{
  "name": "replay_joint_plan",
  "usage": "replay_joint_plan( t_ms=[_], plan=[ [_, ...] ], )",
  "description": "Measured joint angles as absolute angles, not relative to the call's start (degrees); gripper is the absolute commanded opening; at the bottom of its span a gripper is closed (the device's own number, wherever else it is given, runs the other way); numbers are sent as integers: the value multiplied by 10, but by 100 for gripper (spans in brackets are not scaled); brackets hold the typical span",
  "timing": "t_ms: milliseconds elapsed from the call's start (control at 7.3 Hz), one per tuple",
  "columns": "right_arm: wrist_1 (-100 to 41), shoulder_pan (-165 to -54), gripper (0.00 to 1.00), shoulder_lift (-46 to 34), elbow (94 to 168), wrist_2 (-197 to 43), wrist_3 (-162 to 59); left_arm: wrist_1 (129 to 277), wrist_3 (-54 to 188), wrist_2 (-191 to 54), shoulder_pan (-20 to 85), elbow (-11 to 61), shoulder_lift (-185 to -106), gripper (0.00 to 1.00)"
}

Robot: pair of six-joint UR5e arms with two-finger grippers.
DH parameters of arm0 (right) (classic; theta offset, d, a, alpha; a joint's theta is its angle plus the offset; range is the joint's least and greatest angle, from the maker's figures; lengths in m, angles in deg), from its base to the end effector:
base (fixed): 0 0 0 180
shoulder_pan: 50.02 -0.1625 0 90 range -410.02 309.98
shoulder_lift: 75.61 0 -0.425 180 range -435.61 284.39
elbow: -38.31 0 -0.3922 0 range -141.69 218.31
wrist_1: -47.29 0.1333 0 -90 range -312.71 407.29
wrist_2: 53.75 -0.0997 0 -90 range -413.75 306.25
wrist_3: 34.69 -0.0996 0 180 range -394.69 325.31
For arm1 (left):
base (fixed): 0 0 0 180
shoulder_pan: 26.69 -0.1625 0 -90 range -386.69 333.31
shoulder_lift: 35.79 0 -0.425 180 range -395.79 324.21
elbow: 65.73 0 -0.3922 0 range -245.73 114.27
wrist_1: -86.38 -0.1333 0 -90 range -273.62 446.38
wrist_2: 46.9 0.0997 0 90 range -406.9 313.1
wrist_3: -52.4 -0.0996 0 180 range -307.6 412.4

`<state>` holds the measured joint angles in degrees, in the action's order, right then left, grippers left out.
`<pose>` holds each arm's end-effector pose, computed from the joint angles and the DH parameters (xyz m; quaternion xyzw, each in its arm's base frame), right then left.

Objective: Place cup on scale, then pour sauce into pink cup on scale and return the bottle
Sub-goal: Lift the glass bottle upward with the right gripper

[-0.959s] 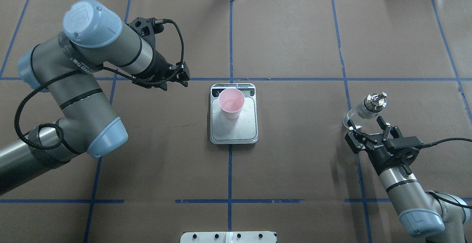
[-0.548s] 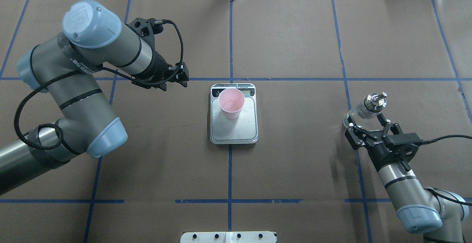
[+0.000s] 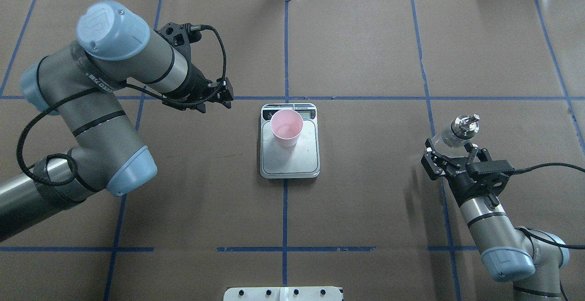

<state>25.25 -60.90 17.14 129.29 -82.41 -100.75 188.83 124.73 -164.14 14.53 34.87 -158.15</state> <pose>-0.4057 -0.3027 0.5272 0.5483 -0.3203 0.1948 0.7476 0.4266 -0.4903 0.2224 0.0406 0.4960 -0.0684 0.8647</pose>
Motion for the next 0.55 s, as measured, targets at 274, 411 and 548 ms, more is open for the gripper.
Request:
replay_joint_plan(
  t_ms=[274, 411, 548],
  plan=[
    [252, -616, 100, 169, 1285, -831, -1008, 1889, 1247, -1641, 145, 349, -1581, 66],
    [252, -618, 97, 168, 1281, -831, -1008, 1889, 1247, -1641, 145, 349, -1581, 66],
    [252, -618, 80, 167, 1280, -832, -1008, 1888, 1247, -1641, 145, 349, -1581, 66]
  ],
)
